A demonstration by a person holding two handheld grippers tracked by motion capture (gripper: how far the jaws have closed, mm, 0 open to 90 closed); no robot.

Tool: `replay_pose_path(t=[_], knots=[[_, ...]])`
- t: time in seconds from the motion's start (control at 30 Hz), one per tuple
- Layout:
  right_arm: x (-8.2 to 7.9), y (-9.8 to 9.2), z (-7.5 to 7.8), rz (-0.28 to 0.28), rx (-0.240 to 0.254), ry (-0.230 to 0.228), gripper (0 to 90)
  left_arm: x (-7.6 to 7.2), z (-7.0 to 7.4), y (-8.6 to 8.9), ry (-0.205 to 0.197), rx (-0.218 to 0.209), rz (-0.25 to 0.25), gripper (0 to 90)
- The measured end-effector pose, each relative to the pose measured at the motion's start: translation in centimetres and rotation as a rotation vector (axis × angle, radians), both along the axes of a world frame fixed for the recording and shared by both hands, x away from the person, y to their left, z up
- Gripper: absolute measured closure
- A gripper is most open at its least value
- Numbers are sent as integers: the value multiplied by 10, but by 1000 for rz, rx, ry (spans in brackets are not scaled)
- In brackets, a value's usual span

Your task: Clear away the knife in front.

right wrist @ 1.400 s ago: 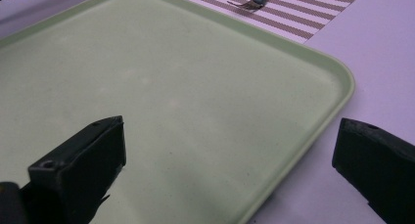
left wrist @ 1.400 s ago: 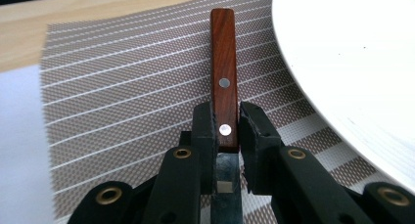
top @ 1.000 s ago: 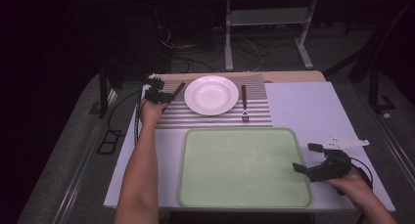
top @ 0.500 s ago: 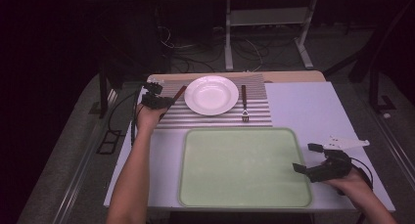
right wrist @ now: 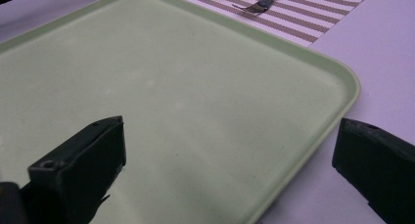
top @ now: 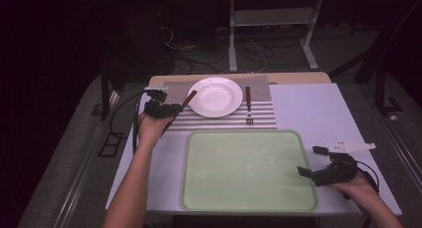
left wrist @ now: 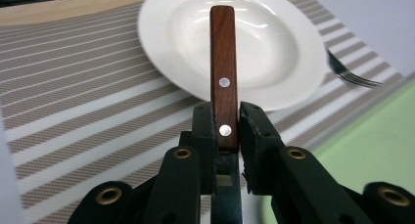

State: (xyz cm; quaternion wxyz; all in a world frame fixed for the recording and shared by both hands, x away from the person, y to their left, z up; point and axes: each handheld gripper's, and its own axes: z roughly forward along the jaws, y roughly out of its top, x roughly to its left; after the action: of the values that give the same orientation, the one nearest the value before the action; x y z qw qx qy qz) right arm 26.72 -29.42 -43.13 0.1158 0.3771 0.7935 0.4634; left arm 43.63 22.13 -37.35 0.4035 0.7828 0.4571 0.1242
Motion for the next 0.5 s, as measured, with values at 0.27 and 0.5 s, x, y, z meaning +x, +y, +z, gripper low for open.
replay_pose_path(t=[0.27, 0.5], knots=[[0, 0, 0, 3, 0, -2, 0, -24, 0, -13, -1, -18, -45, 772], [0, 1, 0, 3, -3, -3, 0, -45, -7, -29, 5, -6, -103, 772]])
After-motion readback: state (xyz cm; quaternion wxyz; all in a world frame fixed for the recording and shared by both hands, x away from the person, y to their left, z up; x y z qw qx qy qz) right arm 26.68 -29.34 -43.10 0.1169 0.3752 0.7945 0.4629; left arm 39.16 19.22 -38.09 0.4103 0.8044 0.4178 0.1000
